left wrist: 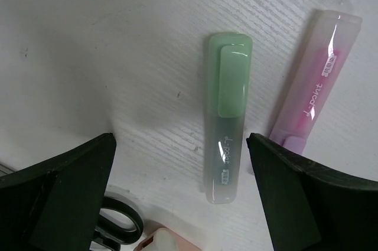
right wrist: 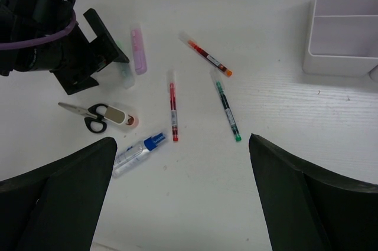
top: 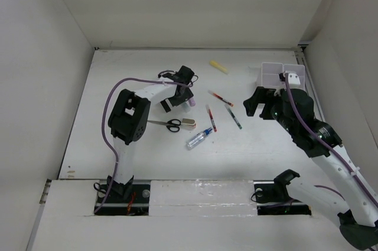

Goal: Sort the stationery into containers
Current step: Pick up the pen from the center of the board.

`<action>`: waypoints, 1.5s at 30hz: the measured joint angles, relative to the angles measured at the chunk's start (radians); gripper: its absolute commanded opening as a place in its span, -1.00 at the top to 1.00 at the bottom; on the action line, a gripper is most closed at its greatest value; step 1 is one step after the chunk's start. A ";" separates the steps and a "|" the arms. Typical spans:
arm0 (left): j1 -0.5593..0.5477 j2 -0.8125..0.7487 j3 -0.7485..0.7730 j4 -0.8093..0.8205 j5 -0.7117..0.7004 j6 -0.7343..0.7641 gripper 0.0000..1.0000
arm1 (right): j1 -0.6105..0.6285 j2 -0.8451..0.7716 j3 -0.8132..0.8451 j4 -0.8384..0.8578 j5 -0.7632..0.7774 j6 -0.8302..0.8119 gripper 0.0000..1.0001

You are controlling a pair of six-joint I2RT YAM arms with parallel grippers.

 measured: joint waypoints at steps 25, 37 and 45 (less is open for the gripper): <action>-0.069 0.068 0.083 -0.129 -0.082 -0.088 -0.01 | 0.000 -0.074 0.000 0.000 -0.013 0.002 -1.00; -0.063 0.039 0.030 -0.037 -0.073 -0.059 1.00 | 0.000 -0.085 0.000 -0.001 -0.016 0.004 -1.00; -0.055 -0.071 -0.108 0.111 -0.092 0.103 1.00 | 0.000 -0.108 -0.045 0.028 -0.032 0.026 -1.00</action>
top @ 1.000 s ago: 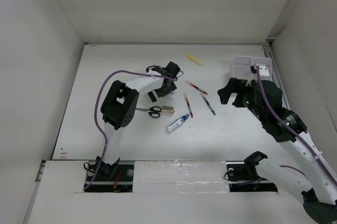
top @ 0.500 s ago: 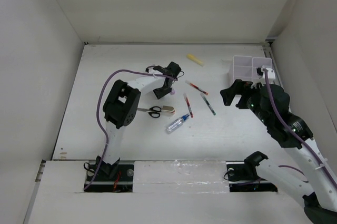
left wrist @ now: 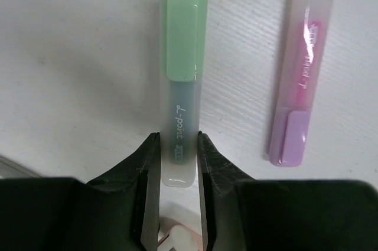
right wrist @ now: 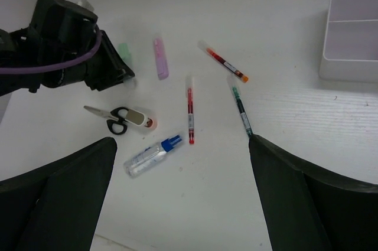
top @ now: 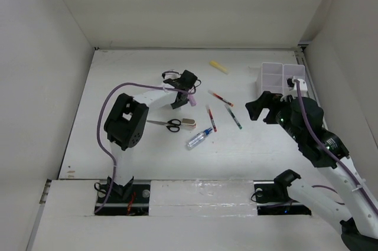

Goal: Sort the stationery into containers
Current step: Pick up the pen from the center of the board.

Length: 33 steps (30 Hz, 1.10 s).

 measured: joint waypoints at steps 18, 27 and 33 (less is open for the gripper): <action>-0.143 -0.778 -0.450 0.571 0.279 0.494 1.00 | 0.000 0.083 0.019 0.235 -0.240 0.067 -1.00; -0.188 -0.797 -0.473 0.679 0.556 0.587 1.00 | 0.007 0.211 0.060 0.344 -0.300 0.101 -0.95; -0.206 -0.785 -0.468 0.695 0.637 0.604 1.00 | 0.049 0.277 0.060 0.374 -0.299 0.119 -0.87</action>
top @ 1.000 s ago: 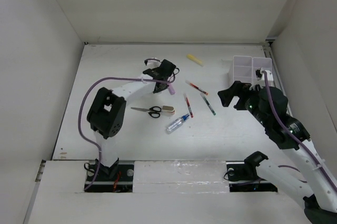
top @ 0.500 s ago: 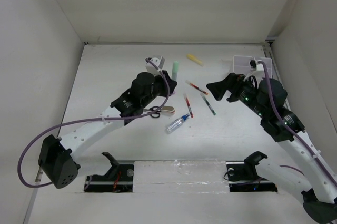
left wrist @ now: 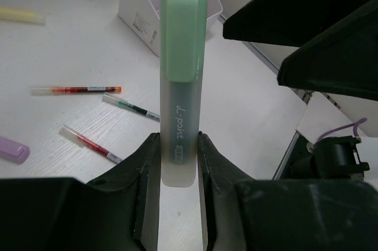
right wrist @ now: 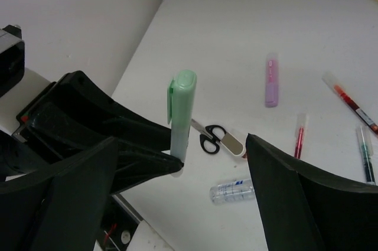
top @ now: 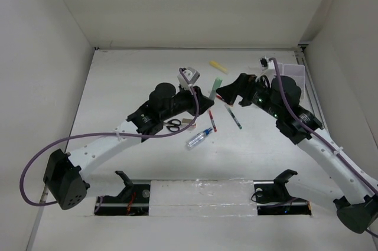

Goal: Sort the stationery into containers
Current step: Pick up the pen from the center of the board, then place the pen in the storage box.

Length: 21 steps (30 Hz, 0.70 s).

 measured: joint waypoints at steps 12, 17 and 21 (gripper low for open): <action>0.000 0.033 0.021 0.028 0.077 -0.001 1.00 | 0.021 0.136 0.004 0.054 0.003 0.022 0.66; 0.002 0.053 0.037 0.023 0.079 0.008 0.86 | 0.032 0.150 0.006 0.092 0.002 0.035 0.98; 0.005 0.061 0.047 0.019 0.066 0.028 -1.00 | 0.026 0.170 0.021 0.100 0.019 0.024 1.00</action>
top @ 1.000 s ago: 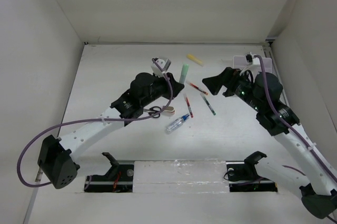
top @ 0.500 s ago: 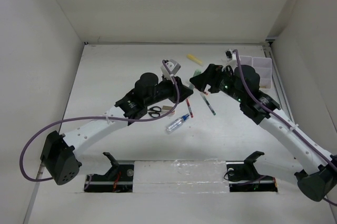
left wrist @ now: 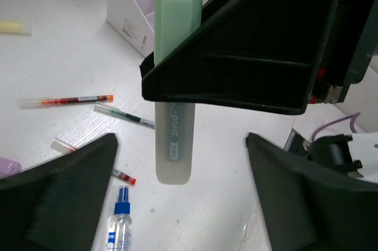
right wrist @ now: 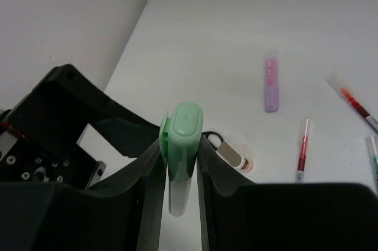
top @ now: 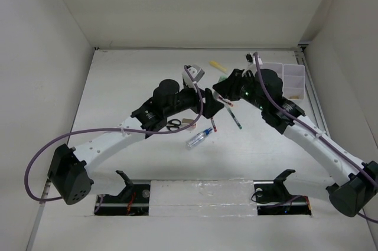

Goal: Sort the stationery into containers
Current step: Place the pen in the storage box.

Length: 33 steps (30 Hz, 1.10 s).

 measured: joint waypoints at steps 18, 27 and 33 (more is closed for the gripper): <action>0.082 0.076 0.151 -0.403 -0.651 -0.294 -1.00 | -0.427 0.351 0.294 0.006 0.405 -0.175 1.00; 0.080 0.092 0.151 -0.480 -0.713 -0.330 -1.00 | -0.541 0.522 0.327 -0.001 0.499 -0.165 1.00; 0.080 0.123 0.154 -0.485 -0.700 -0.330 -1.00 | -0.557 0.605 0.344 -0.002 0.502 -0.161 1.00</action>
